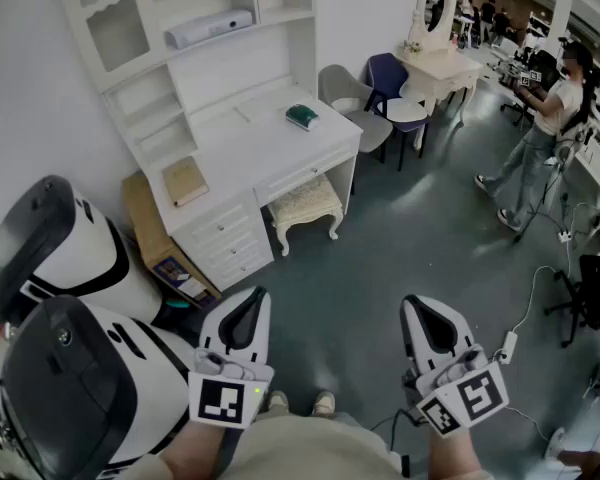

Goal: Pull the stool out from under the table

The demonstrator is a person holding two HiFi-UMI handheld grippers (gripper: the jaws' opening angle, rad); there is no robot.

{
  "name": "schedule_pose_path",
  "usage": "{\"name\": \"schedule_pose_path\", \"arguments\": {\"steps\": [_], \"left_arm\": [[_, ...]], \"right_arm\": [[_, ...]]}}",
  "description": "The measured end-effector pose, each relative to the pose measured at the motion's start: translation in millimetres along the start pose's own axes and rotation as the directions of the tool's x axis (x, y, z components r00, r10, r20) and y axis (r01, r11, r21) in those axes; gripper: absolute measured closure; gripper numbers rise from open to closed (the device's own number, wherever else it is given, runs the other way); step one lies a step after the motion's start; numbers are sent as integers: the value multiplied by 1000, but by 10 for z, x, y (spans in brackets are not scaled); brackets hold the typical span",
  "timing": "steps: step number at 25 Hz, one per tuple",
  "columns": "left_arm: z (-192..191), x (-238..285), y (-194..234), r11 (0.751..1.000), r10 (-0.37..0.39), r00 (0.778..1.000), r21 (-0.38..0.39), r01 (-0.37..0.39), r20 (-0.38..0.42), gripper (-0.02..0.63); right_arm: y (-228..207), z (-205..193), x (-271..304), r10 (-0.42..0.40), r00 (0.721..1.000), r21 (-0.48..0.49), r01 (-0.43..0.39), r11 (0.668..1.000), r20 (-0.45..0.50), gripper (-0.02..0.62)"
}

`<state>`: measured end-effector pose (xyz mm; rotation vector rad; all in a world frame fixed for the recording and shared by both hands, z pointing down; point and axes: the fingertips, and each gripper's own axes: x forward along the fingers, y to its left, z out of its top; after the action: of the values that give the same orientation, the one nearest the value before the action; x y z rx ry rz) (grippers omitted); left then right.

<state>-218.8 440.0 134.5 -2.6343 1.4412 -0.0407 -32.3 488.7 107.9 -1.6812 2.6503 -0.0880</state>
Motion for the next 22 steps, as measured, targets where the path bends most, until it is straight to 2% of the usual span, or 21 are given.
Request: {"name": "schedule_pose_path", "arguments": {"steps": [7, 13, 14, 15, 16, 17, 18, 22], "left_arm": [[-24, 44, -47, 1000, -22, 1000, -3, 22, 0, 577], [5, 79, -94, 998, -38, 999, -42, 39, 30, 574], [5, 93, -109, 998, -47, 998, -47, 49, 32, 560], [3, 110, -128, 997, -57, 998, -51, 59, 33, 501], [0, 126, -145, 996, -64, 997, -54, 65, 32, 403], [-4, 137, -157, 996, -65, 997, -56, 66, 30, 379], [-7, 143, -164, 997, -61, 998, -55, 63, 28, 379], [-28, 164, -212, 998, -41, 999, -45, 42, 19, 379]], "right_arm": [[-43, 7, 19, -2, 1000, 26, 2, 1000, 23, 575], [-126, 47, -2, -12, 998, 46, 10, 999, 59, 575], [-145, 54, -11, -17, 998, 49, 14, 999, 67, 575], [-170, 63, -24, -25, 997, 54, 21, 998, 79, 574], [-198, 71, -40, -34, 995, 58, 29, 998, 90, 541], [-228, 73, -57, -42, 994, 63, 36, 997, 98, 411], [-259, 69, -75, -49, 994, 67, 42, 997, 101, 341], [-379, 20, -149, -58, 994, 66, 51, 996, 98, 342]]}}
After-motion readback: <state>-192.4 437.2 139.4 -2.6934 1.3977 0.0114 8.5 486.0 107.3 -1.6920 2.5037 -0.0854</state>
